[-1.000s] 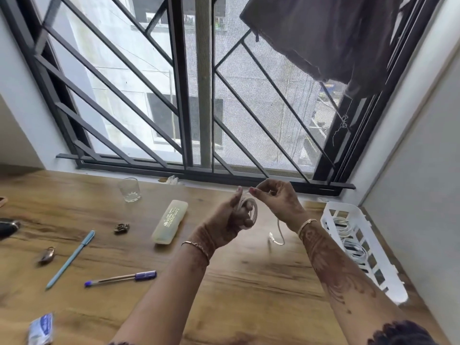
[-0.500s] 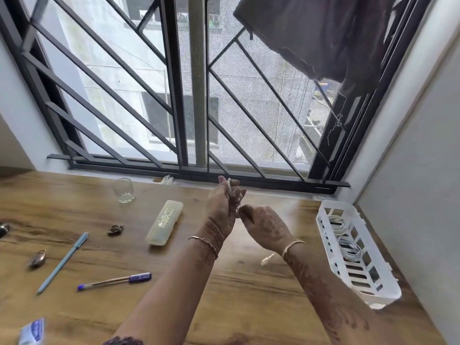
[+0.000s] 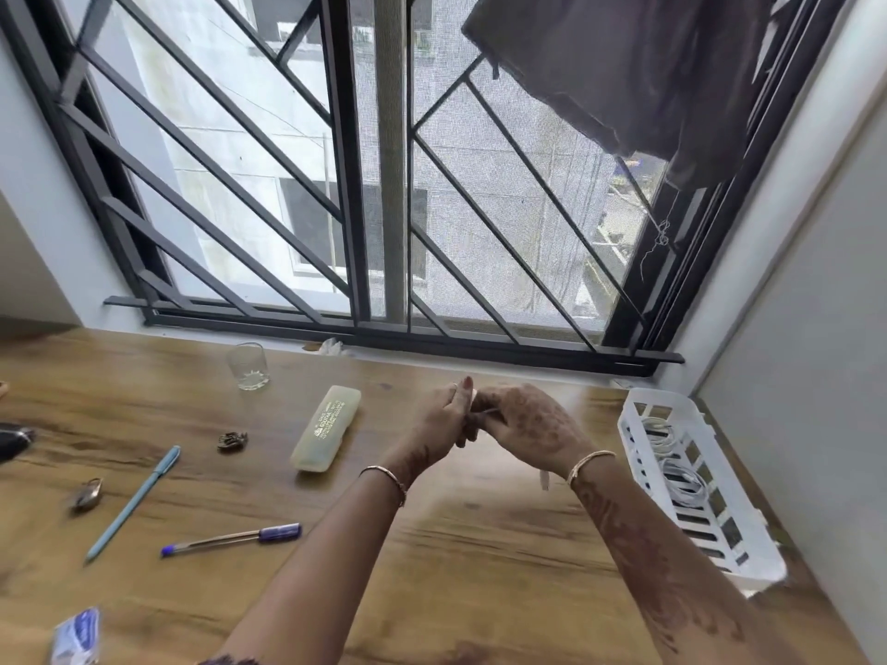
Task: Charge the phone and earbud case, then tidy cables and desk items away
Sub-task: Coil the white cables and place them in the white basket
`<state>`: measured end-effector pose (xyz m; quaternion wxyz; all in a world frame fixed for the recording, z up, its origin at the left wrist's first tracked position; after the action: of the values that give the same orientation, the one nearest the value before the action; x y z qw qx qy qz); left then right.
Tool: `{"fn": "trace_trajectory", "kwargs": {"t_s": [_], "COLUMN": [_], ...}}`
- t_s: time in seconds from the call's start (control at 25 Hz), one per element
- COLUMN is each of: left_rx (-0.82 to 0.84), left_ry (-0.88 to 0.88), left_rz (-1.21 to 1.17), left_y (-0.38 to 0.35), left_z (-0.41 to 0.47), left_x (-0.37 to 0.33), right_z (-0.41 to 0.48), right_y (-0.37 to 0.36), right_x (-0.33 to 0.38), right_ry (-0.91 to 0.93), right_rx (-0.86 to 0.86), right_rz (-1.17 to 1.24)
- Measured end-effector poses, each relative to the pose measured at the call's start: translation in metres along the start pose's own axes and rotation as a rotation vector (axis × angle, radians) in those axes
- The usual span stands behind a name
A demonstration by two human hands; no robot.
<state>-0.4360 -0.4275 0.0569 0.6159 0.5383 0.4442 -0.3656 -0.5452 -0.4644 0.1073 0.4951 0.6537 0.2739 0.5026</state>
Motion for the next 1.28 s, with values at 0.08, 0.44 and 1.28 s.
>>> {"fn": "trace_trajectory", "kwargs": {"t_s": [0.08,0.44,1.28], "left_rx": [0.004,0.342,-0.255], "left_ry": [0.029,0.088,0.092], "left_rz": [-0.082,-0.680,-1.333], "left_y": [-0.001,-0.015,-0.001], "left_z": [-0.004,-0.024,-0.031], "left_x": [-0.001,-0.029,-0.008], "right_z": [-0.004,-0.001,-0.010], "right_y": [0.011,0.021,-0.059], "right_x": [0.003,-0.009,-0.002], "right_ry": [0.000,-0.040,-0.196], "right_rx": [-0.065,-0.288,-0.160], "right_rz": [0.001,0.385,1.244]}}
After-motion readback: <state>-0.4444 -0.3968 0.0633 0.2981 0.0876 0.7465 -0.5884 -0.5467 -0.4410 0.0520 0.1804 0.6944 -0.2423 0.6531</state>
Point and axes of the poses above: each hand's wrist, its own z-axis towards the middle knuckle, its own y-axis out of the back of the hand, x = y × z, the point moved 5 cm from there along z, towards the middle knuckle, and after that the axes turned 15 degrees about x, right-handed, at the moved point
